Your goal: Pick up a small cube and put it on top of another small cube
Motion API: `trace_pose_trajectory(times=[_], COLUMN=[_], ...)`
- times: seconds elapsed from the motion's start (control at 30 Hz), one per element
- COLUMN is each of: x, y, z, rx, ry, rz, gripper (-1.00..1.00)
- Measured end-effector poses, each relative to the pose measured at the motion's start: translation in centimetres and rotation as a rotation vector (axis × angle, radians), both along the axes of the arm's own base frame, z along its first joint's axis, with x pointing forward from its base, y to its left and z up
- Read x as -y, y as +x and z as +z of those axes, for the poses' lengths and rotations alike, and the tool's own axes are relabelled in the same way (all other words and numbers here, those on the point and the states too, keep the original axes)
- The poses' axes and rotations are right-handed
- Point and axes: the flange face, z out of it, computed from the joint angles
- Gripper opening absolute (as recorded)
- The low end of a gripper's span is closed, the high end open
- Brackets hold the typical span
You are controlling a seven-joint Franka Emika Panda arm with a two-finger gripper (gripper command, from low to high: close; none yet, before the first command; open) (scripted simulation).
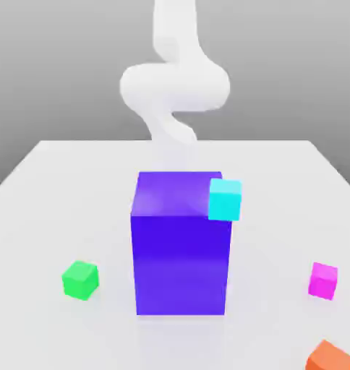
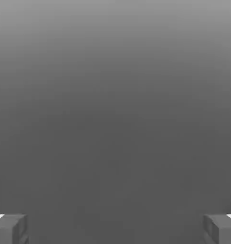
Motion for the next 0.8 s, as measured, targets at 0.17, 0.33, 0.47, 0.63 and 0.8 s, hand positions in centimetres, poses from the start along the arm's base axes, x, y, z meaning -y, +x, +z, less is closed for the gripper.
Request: trace_pose_trajectory(times=[0.17, 0.33, 0.47, 0.63, 0.8], x=[-5.9, -12.5, -17.6, -22.9, -26.8], y=[4.5, 6.0, 5.2, 2.1, -3.2], z=[-8.6, -17.7, -25.1, -34.2, -42.7], rx=[-0.168, -0.34, -0.471, -0.609, -0.703], ry=[0.136, 0.209, 0.225, 0.197, 0.119], rz=[-0.004, -0.039, -0.088, -0.171, -0.26], gripper=[0.0, 0.0, 0.0, 0.0, 0.0])
